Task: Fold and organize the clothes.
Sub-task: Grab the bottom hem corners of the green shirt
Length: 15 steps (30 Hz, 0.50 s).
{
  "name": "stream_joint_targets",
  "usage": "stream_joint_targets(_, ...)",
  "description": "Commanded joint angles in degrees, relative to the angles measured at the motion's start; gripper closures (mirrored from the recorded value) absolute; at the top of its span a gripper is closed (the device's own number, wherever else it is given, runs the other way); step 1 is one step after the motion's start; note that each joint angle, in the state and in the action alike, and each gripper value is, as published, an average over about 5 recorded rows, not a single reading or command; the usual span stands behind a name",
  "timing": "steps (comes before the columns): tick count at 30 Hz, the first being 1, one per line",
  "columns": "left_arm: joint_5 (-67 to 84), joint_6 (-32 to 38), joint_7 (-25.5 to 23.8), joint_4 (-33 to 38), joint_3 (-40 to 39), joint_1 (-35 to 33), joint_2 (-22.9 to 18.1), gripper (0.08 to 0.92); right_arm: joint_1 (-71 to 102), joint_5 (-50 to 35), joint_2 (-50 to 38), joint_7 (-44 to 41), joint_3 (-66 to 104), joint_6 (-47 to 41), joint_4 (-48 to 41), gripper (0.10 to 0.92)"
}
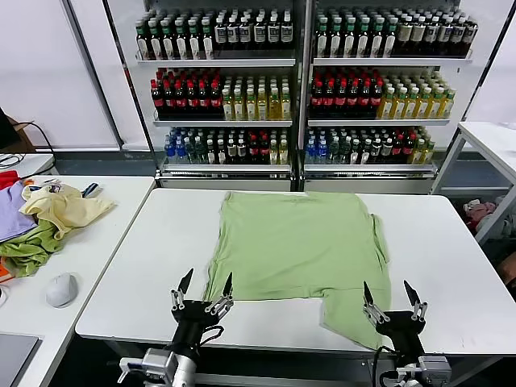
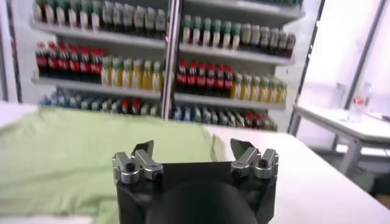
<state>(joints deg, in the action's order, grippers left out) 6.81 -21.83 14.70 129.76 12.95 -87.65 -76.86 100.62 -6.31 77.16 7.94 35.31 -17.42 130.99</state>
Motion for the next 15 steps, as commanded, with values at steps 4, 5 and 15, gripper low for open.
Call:
stream_joint_targets(4,5.0,-11.57,4.45,-10.26,-0.56,10.54,1.01,0.177,3.34,2.23,1.22,0.8,-0.12,-4.19,-0.6,0.203)
stream_joint_targets(5,5.06,-11.59,4.75,-11.33,-0.73,11.27,1.12,0.177,3.25,2.6,1.45,0.88,-0.33,-4.08,-0.8,0.203)
stream_joint_targets(15,4.65,-11.72,5.82,-18.81,-3.22,15.38,1.62,0.177,1.16,3.25,2.95,1.3,-1.73,-3.51,-3.47,0.203)
